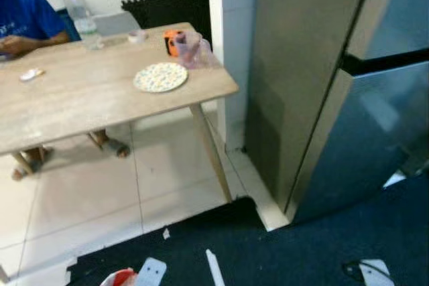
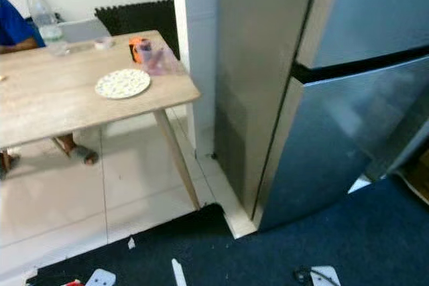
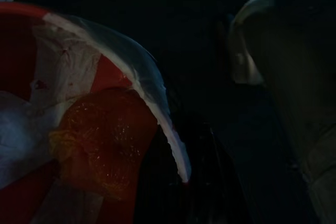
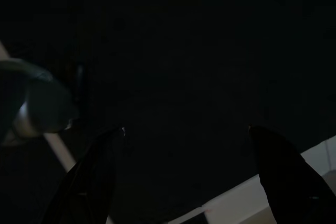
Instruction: Restocking fridge
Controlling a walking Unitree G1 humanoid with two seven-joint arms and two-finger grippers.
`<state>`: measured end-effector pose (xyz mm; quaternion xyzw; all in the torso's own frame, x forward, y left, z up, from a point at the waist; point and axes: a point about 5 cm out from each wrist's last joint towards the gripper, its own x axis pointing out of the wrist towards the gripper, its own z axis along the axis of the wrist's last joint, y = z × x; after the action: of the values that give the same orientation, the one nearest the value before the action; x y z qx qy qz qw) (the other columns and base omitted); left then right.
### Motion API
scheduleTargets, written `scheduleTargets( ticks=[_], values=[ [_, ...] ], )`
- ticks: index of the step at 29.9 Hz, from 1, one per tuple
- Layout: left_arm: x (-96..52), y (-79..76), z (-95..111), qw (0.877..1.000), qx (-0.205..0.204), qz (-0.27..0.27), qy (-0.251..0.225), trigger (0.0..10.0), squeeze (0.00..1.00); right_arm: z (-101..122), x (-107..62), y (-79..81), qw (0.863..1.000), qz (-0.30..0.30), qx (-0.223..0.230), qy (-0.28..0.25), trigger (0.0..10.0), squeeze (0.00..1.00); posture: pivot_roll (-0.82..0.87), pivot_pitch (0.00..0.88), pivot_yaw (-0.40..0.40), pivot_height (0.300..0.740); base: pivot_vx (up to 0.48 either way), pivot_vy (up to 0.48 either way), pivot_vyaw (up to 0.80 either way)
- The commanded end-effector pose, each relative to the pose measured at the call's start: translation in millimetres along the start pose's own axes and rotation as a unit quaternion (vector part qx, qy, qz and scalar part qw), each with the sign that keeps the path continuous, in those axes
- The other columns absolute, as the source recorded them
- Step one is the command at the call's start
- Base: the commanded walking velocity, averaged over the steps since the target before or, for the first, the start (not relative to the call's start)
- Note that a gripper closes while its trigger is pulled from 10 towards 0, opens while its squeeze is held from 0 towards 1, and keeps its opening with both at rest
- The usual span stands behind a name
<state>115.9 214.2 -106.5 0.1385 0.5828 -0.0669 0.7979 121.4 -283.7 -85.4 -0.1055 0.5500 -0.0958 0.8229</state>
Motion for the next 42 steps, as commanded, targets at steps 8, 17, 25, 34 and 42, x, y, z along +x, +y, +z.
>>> scheduleTargets(
  ticks=[8,17,25,34,42],
  values=[
    [0.5,0.3,9,1.0,0.016,-0.001,-0.01,10.0,0.0,8,0.7,2.6,1.0,0.006,-0.009,-0.015,10.0,0.0,-0.01,0.0,0.027,0.74,0.0,-0.454,0.8],
    [0.5,0.1,7,1.0,0.017,-0.003,-0.007,10.0,0.0,8,0.8,3.6,1.0,0.006,-0.002,-0.014,10.0,0.0,-0.01,0.0,0.027,0.74,0.0,-0.454,0.29],
    [0.3,-0.2,5,1.0,0.02,-0.003,-0.005,10.0,0.0,8,0.9,5.0,1.0,0.007,-0.002,-0.014,10.0,0.0,-0.01,0.0,0.03,0.74,0.0,-0.455,0.0],
    [0.4,-0.5,6,1.0,0.02,-0.001,-0.007,10.0,0.0,15,1.3,6.9,1.0,0.011,0.006,-0.029,10.0,0.0,-0.01,0.0,0.031,0.74,0.0,-0.239,0.0],
    [0.6,-2.2,6,1.0,0.016,-0.004,-0.008,10.0,0.0,67,-0.3,5.5,0.992,0.045,0.007,-0.12,10.0,0.0,-0.01,0.0,0.028,0.74,0.0,0.0,0.0]
  ],
)
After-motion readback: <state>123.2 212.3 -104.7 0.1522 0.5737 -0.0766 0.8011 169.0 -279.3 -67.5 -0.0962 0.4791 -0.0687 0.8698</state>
